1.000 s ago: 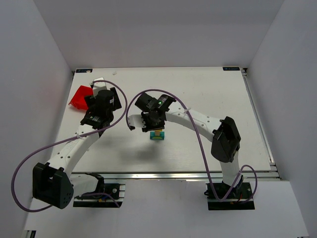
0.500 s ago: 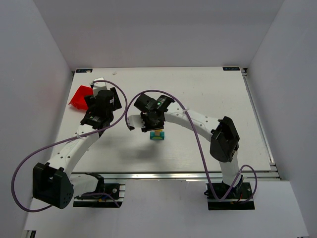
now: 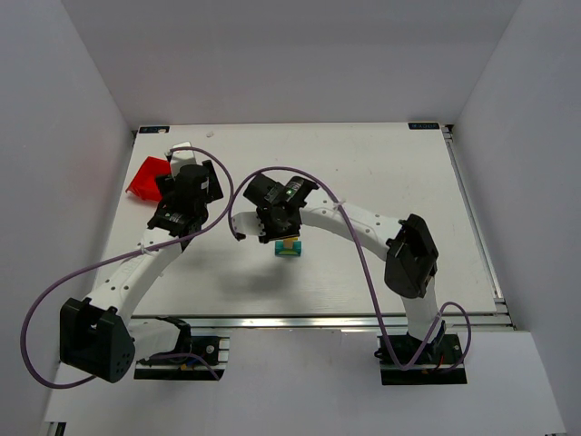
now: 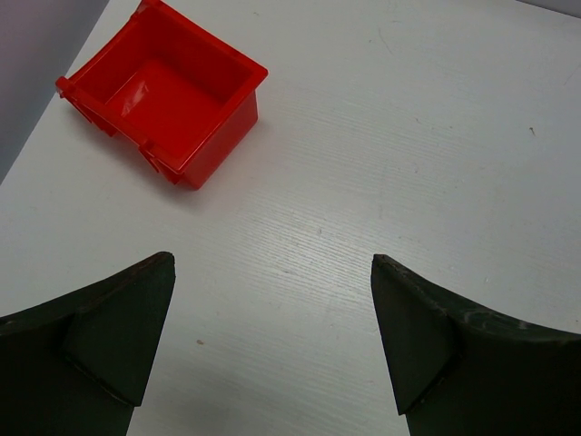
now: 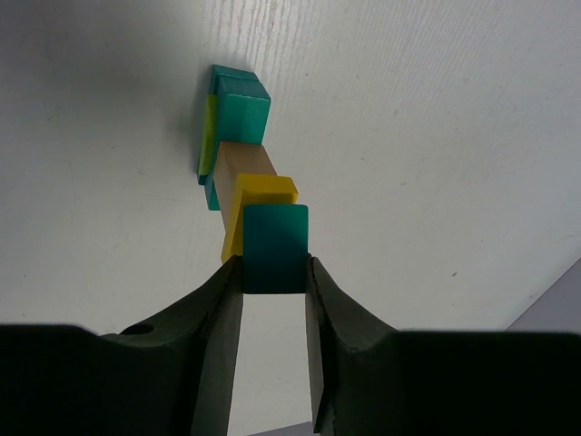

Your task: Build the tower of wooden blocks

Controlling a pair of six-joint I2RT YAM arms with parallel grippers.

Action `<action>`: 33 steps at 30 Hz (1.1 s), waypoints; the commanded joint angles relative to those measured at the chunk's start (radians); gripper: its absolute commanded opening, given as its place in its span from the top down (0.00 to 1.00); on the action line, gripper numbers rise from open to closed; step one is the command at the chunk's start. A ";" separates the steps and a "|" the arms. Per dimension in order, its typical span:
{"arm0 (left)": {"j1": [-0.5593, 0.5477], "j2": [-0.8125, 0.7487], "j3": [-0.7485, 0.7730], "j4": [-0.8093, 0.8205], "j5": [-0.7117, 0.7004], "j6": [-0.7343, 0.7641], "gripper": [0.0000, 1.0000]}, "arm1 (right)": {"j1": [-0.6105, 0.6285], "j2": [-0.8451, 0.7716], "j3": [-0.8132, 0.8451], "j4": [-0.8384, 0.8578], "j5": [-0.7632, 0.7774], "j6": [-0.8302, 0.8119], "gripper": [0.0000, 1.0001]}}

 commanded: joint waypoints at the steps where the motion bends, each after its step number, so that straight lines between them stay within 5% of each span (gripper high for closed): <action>1: 0.003 -0.034 -0.012 0.007 0.012 0.002 0.02 | 0.012 -0.007 0.032 -0.004 0.014 -0.004 0.90; 33: 0.002 -0.028 -0.015 0.013 0.031 0.010 0.02 | 0.025 -0.010 0.021 -0.036 0.038 -0.023 0.83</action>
